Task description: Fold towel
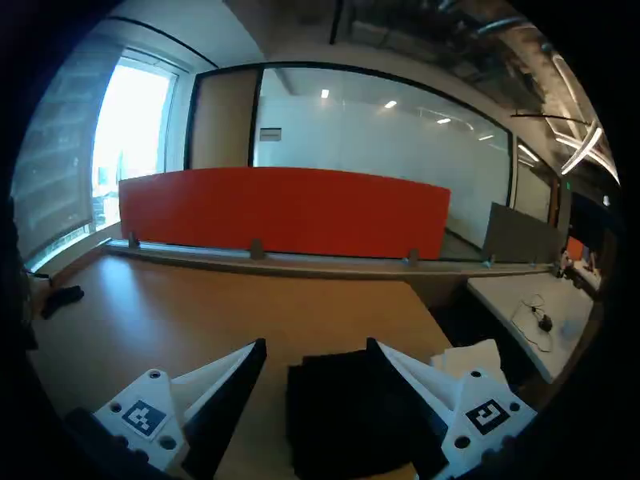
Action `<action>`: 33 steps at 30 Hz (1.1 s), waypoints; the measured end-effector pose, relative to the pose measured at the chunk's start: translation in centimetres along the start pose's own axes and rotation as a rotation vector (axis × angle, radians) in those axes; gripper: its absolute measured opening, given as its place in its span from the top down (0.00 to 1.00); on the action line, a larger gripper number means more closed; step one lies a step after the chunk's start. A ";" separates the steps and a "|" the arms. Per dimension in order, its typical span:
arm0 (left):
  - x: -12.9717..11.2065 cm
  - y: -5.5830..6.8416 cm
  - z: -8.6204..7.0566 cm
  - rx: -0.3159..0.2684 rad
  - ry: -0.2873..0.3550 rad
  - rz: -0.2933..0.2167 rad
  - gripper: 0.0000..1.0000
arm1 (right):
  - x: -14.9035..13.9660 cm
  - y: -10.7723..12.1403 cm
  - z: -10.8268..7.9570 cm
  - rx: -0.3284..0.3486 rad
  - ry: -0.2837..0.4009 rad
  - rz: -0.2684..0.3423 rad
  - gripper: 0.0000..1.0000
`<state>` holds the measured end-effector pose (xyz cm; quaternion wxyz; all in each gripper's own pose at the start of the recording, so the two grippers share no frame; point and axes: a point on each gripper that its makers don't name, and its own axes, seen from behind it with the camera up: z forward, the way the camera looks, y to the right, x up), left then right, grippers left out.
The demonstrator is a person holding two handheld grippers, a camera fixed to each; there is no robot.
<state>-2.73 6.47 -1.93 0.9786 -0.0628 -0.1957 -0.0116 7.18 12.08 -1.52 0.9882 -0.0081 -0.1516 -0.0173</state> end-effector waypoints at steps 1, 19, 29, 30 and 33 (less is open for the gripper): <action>0.5 -0.2 0.0 0.004 0.016 0.000 0.08 | 0.4 -0.4 0.0 0.000 0.009 0.003 0.03; 6.8 -3.0 -0.4 0.060 0.214 -0.009 0.08 | 5.9 -7.6 0.5 0.032 0.142 0.020 0.03; 8.9 -3.6 -1.0 0.070 0.270 -0.008 0.08 | 7.6 -11.3 0.9 0.046 0.192 0.034 0.03; 8.9 -3.6 -1.0 0.070 0.271 -0.008 0.08 | 7.6 -11.4 1.0 0.043 0.193 0.032 0.04; 8.8 -3.7 -1.1 0.068 0.272 -0.009 0.08 | 7.4 -11.4 1.1 0.022 0.192 0.024 0.03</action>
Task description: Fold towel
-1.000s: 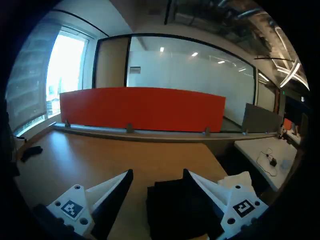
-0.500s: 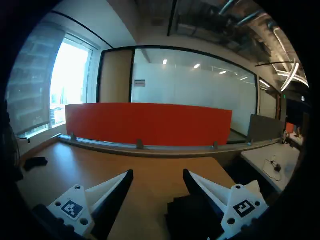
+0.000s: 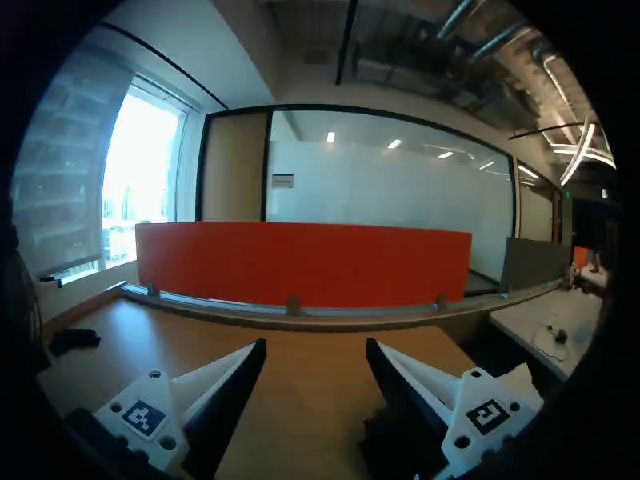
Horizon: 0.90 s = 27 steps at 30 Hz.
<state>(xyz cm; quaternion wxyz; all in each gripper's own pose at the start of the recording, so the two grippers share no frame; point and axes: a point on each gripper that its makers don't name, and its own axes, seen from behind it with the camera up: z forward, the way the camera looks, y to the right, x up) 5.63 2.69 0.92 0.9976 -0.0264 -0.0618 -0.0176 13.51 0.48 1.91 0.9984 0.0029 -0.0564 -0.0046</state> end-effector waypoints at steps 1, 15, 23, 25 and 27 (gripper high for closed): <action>-0.1 0.0 0.0 -0.001 0.000 -0.001 0.08 | 0.0 -0.1 0.0 -0.003 0.001 -0.003 0.03; -2.7 -0.1 0.3 -0.017 0.011 0.015 0.08 | 0.0 -2.2 -0.2 0.000 0.037 0.011 0.04; -5.7 -0.5 0.6 -0.015 0.022 0.060 0.08 | -1.0 -3.5 -0.3 -0.002 0.058 0.010 0.03; -6.5 -0.5 0.6 -0.015 0.029 0.074 0.08 | -1.5 -3.8 -0.4 0.001 0.058 0.006 0.03; -7.2 -0.5 0.7 -0.015 0.036 0.085 0.08 | -2.1 -4.0 -0.5 0.005 0.056 0.004 0.03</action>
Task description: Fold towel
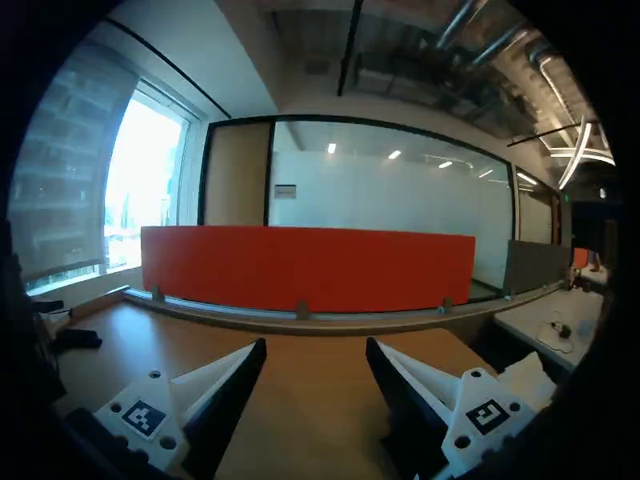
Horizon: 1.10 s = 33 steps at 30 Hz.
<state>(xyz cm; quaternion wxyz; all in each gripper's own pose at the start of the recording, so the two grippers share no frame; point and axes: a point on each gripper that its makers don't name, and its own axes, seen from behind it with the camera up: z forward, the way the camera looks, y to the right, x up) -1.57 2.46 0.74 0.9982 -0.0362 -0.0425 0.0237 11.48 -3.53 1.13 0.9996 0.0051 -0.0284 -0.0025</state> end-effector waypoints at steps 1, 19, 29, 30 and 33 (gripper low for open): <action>-0.4 0.1 0.0 0.000 0.004 0.003 0.08 | -0.3 -0.1 -0.1 0.000 -0.001 -0.001 0.03; -5.9 -0.2 -0.1 0.014 0.047 -0.013 0.08 | -3.5 -0.9 -0.1 0.019 -0.009 -0.032 0.03; -7.5 -1.3 -0.2 0.023 0.076 -0.041 0.08 | -4.0 -1.9 0.1 0.034 0.012 -0.069 0.03; -7.7 -1.4 -0.1 0.024 0.078 -0.042 0.08 | -4.0 -2.1 0.1 0.036 0.014 -0.072 0.03; -8.1 -1.6 0.0 0.026 0.083 -0.047 0.08 | -4.3 -2.4 0.2 0.040 0.022 -0.074 0.03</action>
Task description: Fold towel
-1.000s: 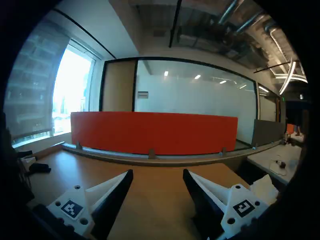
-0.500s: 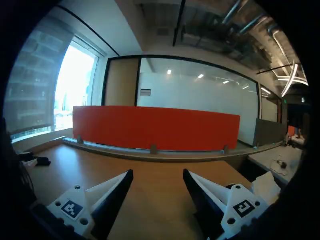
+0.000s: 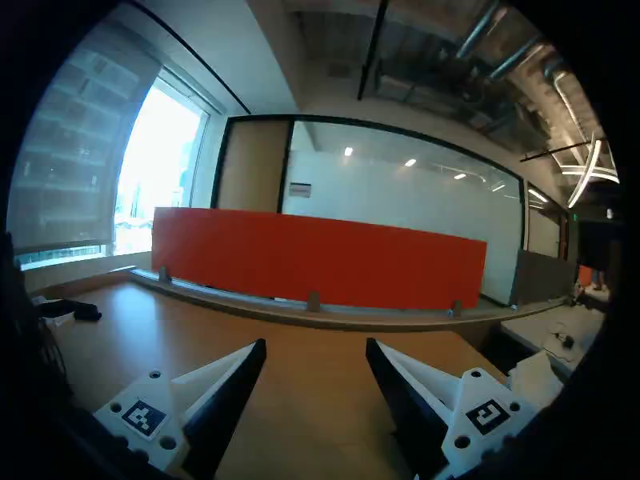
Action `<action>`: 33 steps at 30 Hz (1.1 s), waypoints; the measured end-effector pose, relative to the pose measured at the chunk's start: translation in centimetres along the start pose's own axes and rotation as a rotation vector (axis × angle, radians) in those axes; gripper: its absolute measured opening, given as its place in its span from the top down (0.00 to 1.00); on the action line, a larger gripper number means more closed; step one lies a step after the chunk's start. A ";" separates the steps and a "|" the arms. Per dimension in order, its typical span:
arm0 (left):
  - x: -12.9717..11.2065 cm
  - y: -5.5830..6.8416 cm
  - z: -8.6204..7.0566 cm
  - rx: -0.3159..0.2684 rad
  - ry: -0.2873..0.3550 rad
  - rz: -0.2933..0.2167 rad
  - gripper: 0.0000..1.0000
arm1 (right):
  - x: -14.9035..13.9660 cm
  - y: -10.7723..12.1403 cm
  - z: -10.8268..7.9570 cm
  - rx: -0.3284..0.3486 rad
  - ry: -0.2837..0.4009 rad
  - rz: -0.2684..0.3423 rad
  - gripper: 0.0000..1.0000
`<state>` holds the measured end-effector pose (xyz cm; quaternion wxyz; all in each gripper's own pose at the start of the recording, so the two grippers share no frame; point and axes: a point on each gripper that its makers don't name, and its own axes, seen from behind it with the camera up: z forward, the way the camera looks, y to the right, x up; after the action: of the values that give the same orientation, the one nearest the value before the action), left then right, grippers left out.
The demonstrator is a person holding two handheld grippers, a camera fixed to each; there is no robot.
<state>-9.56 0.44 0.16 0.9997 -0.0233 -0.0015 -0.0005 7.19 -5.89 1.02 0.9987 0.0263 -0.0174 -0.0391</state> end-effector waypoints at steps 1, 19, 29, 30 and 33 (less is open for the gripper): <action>-0.2 -0.1 0.0 0.002 0.000 -0.003 0.08 | -0.1 -0.1 0.0 0.002 0.001 0.001 0.03; -1.5 0.3 0.5 -0.007 -0.003 0.026 0.08 | -1.3 0.9 -0.2 -0.003 0.006 0.006 0.03; -1.3 0.5 0.5 -0.009 0.007 0.040 0.08 | -1.3 1.8 0.0 -0.015 0.009 0.009 0.03; -1.3 0.6 0.5 -0.010 0.007 0.041 0.08 | -1.4 1.9 0.0 -0.016 0.010 0.009 0.03; -1.3 0.6 0.5 -0.010 0.007 0.041 0.08 | -1.4 2.2 0.1 -0.020 0.018 0.009 0.04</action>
<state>-10.85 1.04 0.60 0.9994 -0.0284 0.0024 0.0198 5.96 -3.64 1.17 0.9992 0.0167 -0.0083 -0.0346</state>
